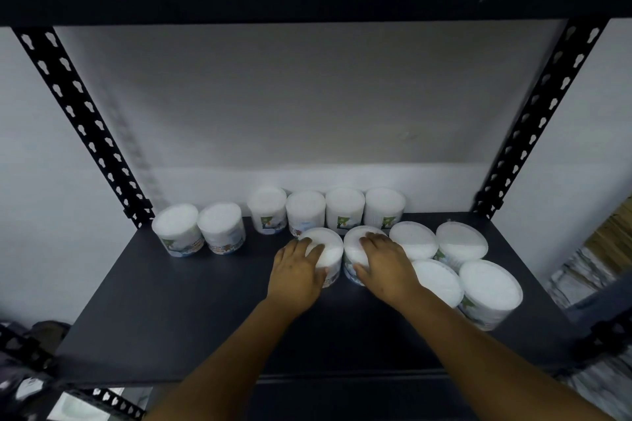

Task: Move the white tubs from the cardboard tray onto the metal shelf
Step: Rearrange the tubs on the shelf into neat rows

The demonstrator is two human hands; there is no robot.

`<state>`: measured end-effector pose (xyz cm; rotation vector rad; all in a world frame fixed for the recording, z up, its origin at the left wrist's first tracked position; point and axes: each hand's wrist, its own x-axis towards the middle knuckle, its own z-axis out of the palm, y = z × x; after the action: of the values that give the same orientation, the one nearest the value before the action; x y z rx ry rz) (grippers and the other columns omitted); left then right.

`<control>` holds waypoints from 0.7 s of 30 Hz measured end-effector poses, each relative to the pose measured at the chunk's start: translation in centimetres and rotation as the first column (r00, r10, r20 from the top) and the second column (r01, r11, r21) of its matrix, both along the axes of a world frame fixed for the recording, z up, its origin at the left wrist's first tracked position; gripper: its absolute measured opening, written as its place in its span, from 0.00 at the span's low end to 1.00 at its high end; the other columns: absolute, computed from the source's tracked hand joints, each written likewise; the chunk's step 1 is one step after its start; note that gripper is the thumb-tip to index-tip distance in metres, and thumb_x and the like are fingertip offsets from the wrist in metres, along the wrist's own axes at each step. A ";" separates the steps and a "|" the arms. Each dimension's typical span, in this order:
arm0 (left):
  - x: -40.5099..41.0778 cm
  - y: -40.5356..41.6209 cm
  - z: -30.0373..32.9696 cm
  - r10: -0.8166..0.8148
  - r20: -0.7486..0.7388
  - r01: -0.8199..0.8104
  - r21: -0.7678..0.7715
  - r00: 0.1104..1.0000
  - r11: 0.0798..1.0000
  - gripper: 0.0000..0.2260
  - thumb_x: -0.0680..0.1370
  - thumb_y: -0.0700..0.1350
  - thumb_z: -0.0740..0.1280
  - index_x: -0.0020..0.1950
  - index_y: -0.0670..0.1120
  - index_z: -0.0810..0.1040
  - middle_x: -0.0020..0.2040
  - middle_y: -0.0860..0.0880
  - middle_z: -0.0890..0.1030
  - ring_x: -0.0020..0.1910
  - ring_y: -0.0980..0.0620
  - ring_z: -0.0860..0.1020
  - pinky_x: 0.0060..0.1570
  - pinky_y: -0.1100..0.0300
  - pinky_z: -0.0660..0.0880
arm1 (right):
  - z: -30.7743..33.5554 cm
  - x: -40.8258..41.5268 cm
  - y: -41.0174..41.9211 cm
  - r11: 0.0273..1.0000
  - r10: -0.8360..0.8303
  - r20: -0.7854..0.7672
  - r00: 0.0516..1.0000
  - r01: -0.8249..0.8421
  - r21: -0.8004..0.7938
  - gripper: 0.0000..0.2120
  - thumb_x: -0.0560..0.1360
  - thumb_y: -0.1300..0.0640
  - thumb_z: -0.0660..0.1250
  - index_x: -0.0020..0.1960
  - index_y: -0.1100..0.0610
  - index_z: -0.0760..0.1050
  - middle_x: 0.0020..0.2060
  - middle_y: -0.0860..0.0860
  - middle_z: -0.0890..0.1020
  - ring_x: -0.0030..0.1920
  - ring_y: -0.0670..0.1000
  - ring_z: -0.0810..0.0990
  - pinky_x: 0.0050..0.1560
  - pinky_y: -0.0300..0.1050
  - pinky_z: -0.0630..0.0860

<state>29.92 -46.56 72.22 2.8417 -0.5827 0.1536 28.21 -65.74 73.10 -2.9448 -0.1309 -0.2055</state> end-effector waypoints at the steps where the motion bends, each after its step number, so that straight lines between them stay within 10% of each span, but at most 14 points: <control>1: 0.0 0.0 0.0 -0.009 -0.001 0.009 0.010 1.000 1.000 0.23 0.80 0.53 0.58 0.75 0.51 0.61 0.75 0.49 0.60 0.74 0.47 0.56 0.72 0.54 0.51 | 0.0 0.0 0.0 1.000 -0.005 0.000 1.000 0.005 -0.007 0.27 0.75 0.48 0.64 0.70 0.59 0.66 0.69 0.56 0.70 0.69 0.56 0.67 0.68 0.48 0.63; 21: 0.1 0.2 -0.3 -0.011 -0.001 0.011 -0.002 1.000 1.000 0.24 0.81 0.51 0.57 0.76 0.51 0.57 0.77 0.49 0.56 0.76 0.47 0.52 0.73 0.52 0.50 | 0.1 0.3 -0.1 1.000 0.028 -0.052 0.998 -0.028 -0.001 0.26 0.77 0.51 0.61 0.73 0.58 0.61 0.72 0.55 0.65 0.72 0.53 0.63 0.72 0.43 0.57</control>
<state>29.97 -46.34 71.95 2.8356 -0.5980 0.1500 28.49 -65.79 73.22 -2.9454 -0.1652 -0.1247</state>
